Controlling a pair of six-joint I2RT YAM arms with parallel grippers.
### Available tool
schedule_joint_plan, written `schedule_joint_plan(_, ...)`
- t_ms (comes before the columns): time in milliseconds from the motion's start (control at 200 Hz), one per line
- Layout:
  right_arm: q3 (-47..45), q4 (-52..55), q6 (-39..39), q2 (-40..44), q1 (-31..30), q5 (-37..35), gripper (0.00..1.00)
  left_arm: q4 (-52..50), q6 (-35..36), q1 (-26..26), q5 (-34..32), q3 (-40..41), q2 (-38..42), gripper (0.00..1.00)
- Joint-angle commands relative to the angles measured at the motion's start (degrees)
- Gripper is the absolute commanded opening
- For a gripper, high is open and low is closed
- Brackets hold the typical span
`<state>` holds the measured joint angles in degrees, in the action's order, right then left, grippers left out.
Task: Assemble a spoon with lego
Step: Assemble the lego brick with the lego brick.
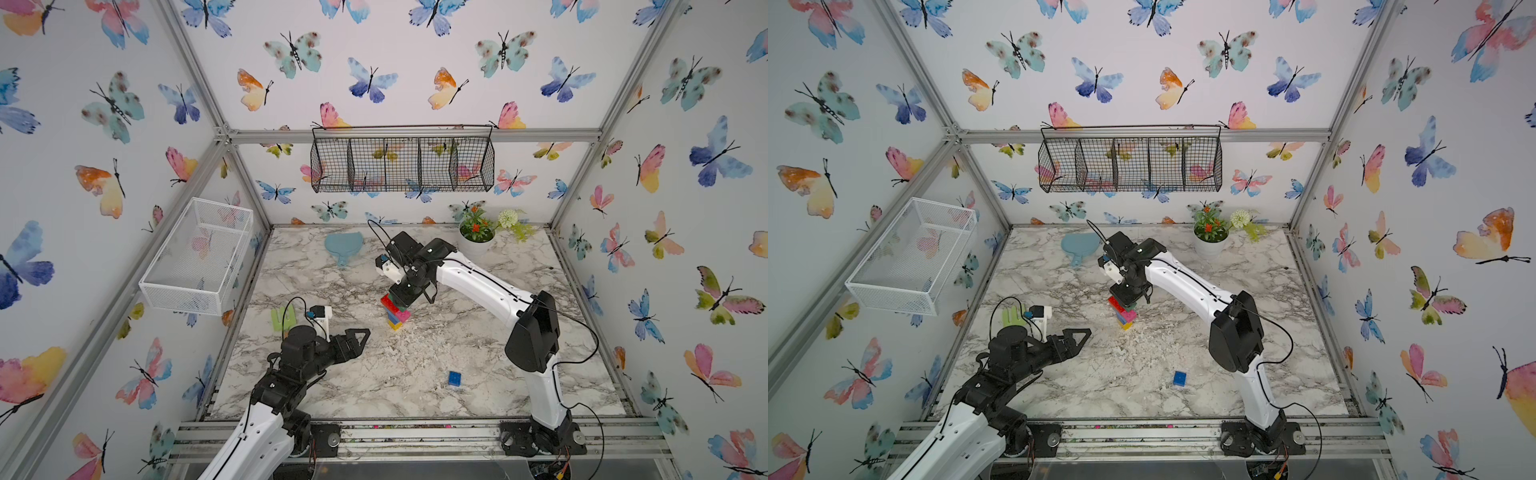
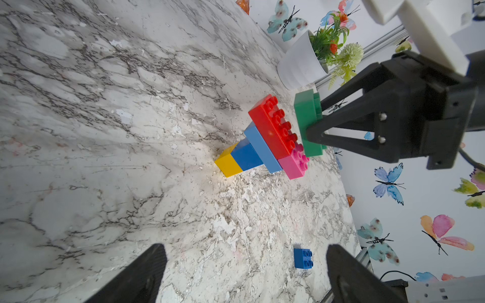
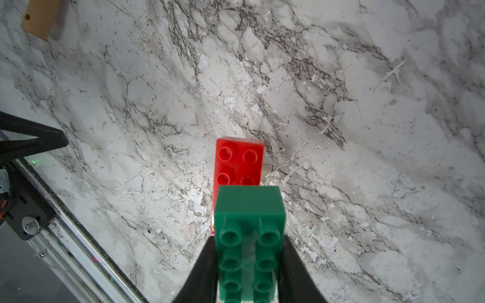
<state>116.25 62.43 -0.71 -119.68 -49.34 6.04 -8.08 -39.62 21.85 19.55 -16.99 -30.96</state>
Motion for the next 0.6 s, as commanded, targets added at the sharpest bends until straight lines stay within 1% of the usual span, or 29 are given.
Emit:
schedule_joint_plan(0,2.21,1.96,-0.17,-0.55,-0.71,0.02,0.02,-0.65,1.08,-0.22,0.05,0.45,0.46,0.97)
schedule_joint_plan(596,1.4,1.94,-0.26,-2.76,-1.55,-0.73,0.02,-0.45,0.86,-0.25,0.31,0.56,0.87,0.97)
